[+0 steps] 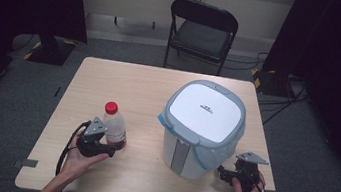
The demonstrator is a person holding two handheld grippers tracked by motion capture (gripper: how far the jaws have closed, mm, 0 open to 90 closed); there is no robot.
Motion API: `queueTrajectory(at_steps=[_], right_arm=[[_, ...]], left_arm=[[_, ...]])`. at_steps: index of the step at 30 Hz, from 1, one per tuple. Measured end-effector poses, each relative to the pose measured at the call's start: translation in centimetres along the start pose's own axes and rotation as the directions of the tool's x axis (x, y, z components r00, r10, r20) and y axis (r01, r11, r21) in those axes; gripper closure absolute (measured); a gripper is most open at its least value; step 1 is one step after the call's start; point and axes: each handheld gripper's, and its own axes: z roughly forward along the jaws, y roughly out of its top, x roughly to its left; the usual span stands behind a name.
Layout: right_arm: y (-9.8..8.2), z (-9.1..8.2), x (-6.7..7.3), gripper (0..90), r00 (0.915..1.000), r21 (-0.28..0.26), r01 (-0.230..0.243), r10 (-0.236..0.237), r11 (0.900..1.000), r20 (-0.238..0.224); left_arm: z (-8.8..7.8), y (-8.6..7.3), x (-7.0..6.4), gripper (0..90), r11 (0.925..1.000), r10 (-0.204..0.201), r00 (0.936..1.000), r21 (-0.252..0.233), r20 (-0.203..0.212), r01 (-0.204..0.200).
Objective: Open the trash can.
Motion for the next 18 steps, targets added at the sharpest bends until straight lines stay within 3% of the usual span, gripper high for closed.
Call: queueTrajectory(at_steps=[13,18], right_arm=[[0.0,0.0,0.0,13.1,1.0,0.0,0.0,0.0,1.0,0.0],[0.0,0.0,0.0,13.0,1.0,0.0,0.0,0.0,1.0,0.0]], left_arm=[[-1.7,-1.2,3.2,28.3,0.9993,-0.036,0.9952,0.004,-0.091,0.037],[-1.8,-1.5,4.0,28.0,0.9983,-0.058,0.993,-0.009,-0.103,0.057]])
